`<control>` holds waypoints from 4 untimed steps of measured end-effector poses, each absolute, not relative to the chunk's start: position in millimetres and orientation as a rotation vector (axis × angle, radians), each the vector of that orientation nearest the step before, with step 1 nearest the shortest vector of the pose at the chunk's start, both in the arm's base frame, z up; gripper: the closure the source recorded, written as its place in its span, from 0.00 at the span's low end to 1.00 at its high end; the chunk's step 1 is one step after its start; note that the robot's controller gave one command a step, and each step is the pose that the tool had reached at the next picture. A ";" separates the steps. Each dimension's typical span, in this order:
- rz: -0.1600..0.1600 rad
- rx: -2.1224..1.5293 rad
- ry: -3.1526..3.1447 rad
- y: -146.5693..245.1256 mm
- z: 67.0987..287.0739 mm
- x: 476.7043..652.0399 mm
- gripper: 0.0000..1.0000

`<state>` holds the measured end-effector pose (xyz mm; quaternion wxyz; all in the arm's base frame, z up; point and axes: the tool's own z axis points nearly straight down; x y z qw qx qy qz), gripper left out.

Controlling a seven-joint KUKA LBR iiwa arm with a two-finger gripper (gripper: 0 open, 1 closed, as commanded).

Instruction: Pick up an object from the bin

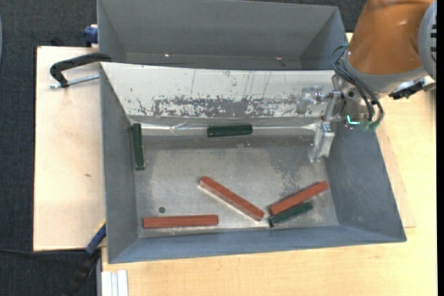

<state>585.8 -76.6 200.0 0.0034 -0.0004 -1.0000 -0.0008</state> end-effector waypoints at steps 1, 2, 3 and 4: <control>-0.001 0.000 -3.143 -76.4 204.9 587.4 0.00; 0.000 0.005 -3.151 -84.9 161.0 564.6 0.00; -0.001 0.083 -3.143 -84.0 113.1 518.5 0.00; -0.003 0.241 -3.129 -100.2 94.8 500.1 0.00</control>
Offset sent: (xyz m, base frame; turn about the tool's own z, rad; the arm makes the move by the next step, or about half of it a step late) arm -0.0552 -0.0207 -0.1012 -0.0061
